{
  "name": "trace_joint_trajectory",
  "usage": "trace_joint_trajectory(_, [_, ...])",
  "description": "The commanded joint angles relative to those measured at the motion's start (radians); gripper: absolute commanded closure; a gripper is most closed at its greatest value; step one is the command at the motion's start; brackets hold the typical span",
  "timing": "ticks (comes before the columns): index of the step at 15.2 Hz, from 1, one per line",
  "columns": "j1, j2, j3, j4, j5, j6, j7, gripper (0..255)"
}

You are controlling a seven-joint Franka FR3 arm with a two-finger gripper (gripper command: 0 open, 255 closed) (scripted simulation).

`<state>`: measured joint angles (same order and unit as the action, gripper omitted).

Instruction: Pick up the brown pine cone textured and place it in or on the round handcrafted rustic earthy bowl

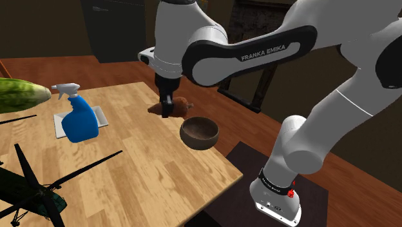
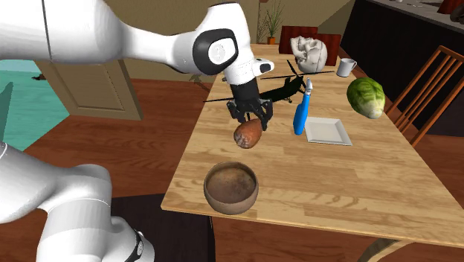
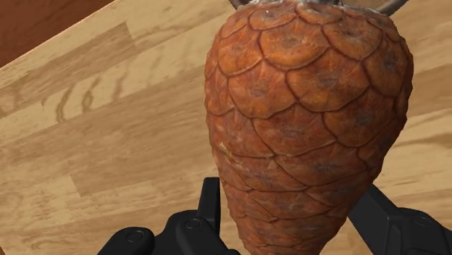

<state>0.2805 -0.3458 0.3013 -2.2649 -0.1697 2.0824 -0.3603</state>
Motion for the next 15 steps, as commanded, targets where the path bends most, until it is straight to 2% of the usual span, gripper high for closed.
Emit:
trace_joint_trajectory(1, [0.003,-0.079,-0.028,-0.071,0.019,0.001,-0.039,255])
trace_joint_trajectory(9, [0.015,-0.394,-0.15,-0.322,0.036,-0.041,-0.178,255])
trace_joint_trajectory(15, [0.014,-0.38,-0.144,-0.394,0.031,0.043,-0.161,255])
